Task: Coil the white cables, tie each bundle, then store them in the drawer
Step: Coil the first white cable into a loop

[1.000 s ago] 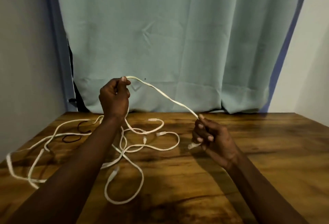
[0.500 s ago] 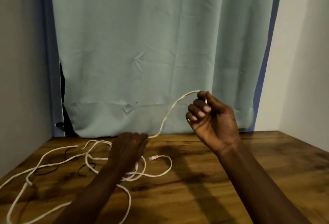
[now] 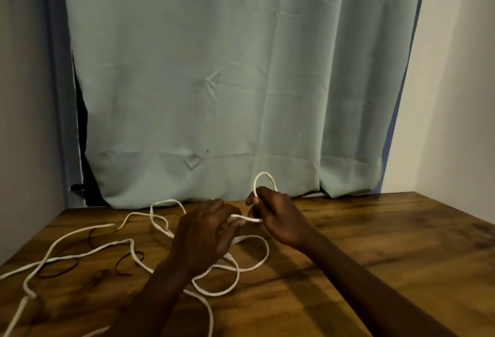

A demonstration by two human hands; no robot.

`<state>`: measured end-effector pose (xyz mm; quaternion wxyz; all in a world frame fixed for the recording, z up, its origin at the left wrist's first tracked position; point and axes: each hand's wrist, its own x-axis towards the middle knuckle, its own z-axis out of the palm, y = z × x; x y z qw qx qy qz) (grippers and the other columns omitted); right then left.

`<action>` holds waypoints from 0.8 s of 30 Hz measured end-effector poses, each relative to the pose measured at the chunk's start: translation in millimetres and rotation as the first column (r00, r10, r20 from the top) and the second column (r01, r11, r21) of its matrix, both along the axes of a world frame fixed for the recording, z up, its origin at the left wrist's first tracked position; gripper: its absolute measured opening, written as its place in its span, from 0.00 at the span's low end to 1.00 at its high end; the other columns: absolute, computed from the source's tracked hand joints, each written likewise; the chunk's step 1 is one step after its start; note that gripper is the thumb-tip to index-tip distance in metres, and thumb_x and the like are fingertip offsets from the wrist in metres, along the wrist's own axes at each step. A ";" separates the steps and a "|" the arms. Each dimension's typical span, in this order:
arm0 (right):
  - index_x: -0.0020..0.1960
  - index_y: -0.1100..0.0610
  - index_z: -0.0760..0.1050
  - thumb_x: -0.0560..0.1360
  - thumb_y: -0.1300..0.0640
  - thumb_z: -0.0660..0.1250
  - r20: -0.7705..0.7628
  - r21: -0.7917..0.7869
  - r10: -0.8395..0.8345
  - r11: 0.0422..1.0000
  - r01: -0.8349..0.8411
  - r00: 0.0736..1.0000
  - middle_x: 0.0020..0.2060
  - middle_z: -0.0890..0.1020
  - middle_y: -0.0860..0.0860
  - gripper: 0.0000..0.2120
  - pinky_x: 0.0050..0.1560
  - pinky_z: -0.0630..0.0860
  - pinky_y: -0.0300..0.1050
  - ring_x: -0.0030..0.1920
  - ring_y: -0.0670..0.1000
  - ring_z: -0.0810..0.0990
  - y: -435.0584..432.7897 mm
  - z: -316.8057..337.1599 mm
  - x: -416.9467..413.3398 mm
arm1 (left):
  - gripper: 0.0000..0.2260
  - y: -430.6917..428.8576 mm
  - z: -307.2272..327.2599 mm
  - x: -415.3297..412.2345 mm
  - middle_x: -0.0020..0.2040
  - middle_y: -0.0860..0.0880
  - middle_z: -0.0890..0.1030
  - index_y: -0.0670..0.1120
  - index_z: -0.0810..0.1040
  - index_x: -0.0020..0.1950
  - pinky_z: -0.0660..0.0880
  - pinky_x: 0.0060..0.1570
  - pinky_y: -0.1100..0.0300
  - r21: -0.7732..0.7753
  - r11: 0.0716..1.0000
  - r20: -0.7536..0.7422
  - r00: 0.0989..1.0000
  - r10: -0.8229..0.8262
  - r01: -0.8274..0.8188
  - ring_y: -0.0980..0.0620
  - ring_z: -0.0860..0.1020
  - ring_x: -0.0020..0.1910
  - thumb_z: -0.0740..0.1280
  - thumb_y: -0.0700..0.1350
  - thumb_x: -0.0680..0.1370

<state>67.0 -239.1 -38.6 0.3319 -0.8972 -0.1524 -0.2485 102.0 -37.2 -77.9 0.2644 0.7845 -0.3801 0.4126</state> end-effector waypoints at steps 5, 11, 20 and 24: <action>0.41 0.43 0.79 0.82 0.39 0.58 -0.153 0.075 0.031 0.997 -0.020 0.988 0.32 0.80 0.46 0.17 0.42 0.77 0.55 0.35 0.47 0.78 14.0 -23.7 -7.6 | 0.18 10.5 -4.1 9.5 0.29 0.53 0.71 0.54 0.80 0.37 0.71 0.31 0.52 -0.291 0.957 -0.280 0.955 -0.096 0.011 0.56 0.72 0.29 0.72 0.68 0.69; 0.29 0.51 0.69 0.80 0.44 0.62 -0.256 0.675 0.330 0.734 -0.076 0.909 0.23 0.65 0.47 0.23 0.25 0.58 0.39 0.22 0.44 0.61 34.9 -46.6 7.6 | 0.18 9.9 -6.5 17.2 0.28 0.46 0.76 0.48 0.80 0.35 0.73 0.30 0.53 -0.529 0.849 -0.416 0.869 -0.268 0.008 0.52 0.74 0.27 0.80 0.60 0.66; 0.26 0.49 0.58 0.80 0.51 0.58 0.071 0.997 0.795 -0.030 -0.077 0.603 0.21 0.53 0.47 0.23 0.22 0.49 0.37 0.21 0.47 0.51 10.6 -52.8 24.5 | 0.03 19.5 -11.9 21.8 0.37 0.49 0.84 0.47 0.84 0.46 0.75 0.34 0.68 -0.378 0.925 -0.462 0.862 -0.209 0.022 0.55 0.83 0.36 0.73 0.45 0.78; 0.24 0.50 0.61 0.78 0.51 0.58 0.179 0.983 0.726 -0.155 -0.095 0.664 0.17 0.58 0.46 0.23 0.21 0.50 0.36 0.20 0.47 0.51 3.3 -48.4 21.9 | 0.03 22.7 -23.6 26.3 0.39 0.52 0.86 0.51 0.84 0.49 0.78 0.41 0.58 -0.194 0.980 -0.472 0.871 -0.136 0.049 0.56 0.83 0.39 0.70 0.44 0.81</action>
